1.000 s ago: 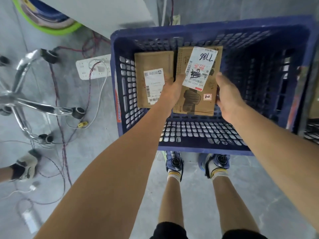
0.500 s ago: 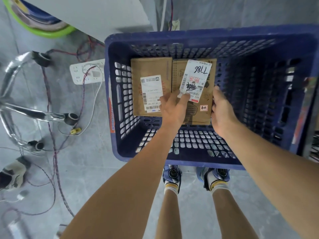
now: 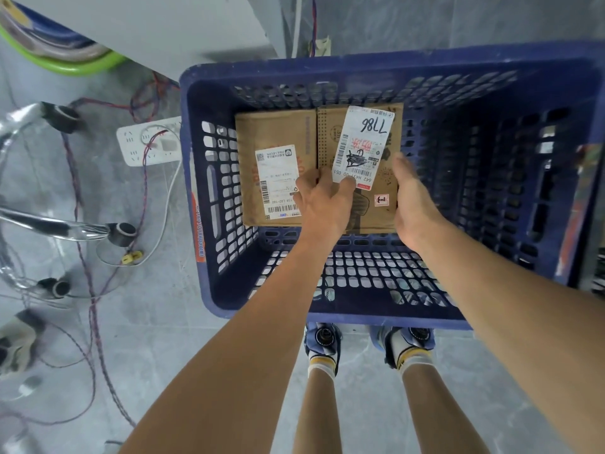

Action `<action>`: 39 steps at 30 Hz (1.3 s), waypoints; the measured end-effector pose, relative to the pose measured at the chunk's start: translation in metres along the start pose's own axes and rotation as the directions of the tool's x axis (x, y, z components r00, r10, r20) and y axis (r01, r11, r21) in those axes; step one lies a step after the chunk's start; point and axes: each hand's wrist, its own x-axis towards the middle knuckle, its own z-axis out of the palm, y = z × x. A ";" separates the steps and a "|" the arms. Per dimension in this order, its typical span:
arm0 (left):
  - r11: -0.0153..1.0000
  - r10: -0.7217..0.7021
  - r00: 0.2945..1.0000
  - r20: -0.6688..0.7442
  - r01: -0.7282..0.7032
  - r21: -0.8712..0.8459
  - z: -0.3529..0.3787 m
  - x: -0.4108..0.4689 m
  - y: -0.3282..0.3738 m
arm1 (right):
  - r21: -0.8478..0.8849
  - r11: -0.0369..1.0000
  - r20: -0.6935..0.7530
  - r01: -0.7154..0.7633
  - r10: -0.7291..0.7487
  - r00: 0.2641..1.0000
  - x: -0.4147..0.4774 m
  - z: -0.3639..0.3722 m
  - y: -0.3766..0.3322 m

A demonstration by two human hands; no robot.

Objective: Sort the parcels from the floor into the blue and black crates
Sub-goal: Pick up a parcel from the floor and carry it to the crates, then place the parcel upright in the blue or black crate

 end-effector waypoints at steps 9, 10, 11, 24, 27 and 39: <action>0.990 -0.035 0.998 0.044 0.029 0.137 -0.001 -0.004 0.009 | 0.029 0.993 0.052 -0.116 0.114 0.992 0.007 -0.005 -0.004; 0.991 -0.048 0.998 0.041 0.042 0.130 -0.003 -0.006 0.012 | 0.049 0.992 0.045 -0.115 0.113 0.993 0.006 -0.007 -0.005; 0.992 -0.054 0.998 0.040 0.049 0.118 -0.006 -0.009 0.017 | 0.061 0.993 0.034 -0.105 0.103 0.994 0.002 -0.007 -0.009; 0.981 -0.002 0.997 0.073 0.017 -0.195 -0.061 -0.154 0.174 | 0.136 0.963 0.002 0.233 -0.236 0.972 -0.206 -0.020 -0.172; 0.974 0.064 0.994 0.085 -0.044 -0.221 -0.080 -0.204 0.240 | 0.151 0.928 -0.002 0.341 -0.344 0.939 -0.270 -0.040 -0.229; 0.840 0.509 0.838 0.193 -0.435 -0.325 -0.135 -0.406 0.445 | 0.189 0.669 -0.268 0.719 -0.669 0.693 -0.542 -0.113 -0.394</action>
